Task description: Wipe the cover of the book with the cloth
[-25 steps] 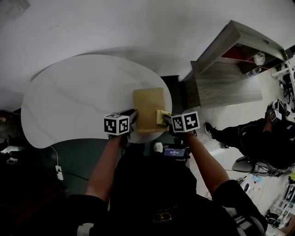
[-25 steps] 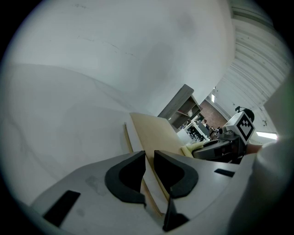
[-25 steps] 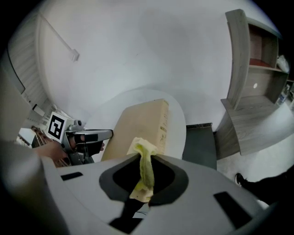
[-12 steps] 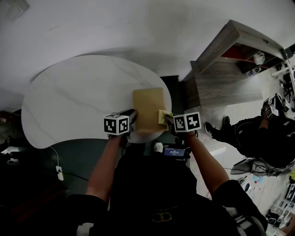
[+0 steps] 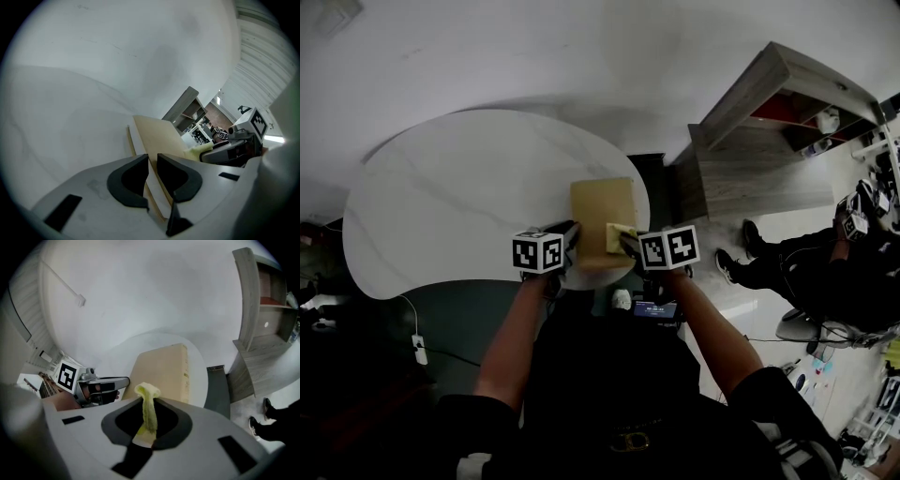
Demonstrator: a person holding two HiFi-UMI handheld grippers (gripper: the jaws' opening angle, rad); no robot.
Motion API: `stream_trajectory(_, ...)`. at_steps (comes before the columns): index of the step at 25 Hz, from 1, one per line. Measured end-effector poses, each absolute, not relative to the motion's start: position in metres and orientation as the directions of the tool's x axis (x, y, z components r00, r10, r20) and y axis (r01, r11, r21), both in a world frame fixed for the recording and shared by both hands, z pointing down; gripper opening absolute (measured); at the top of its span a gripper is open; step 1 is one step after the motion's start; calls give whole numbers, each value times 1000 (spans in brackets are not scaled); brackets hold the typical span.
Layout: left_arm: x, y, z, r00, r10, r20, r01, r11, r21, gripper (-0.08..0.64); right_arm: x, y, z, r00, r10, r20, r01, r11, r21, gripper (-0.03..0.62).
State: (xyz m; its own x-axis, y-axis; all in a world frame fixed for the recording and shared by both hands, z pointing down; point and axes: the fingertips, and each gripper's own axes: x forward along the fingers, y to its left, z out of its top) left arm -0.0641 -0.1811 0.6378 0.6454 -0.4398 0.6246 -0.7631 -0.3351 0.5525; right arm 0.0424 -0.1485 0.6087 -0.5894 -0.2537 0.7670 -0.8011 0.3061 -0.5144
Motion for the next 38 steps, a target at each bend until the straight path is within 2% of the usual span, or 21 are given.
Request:
stream_trajectory(17, -62, -182, 639, 649, -445, 617, -759, -332, 560, 61, -29, -108, 617, -653, -100, 751, -726, 368, -582, 87)
stream_trajectory(38, -64, -181, 637, 649, -446, 617, -760, -332, 559, 61, -27, -103, 631, -617, -36, 786, -754, 315, -577, 87)
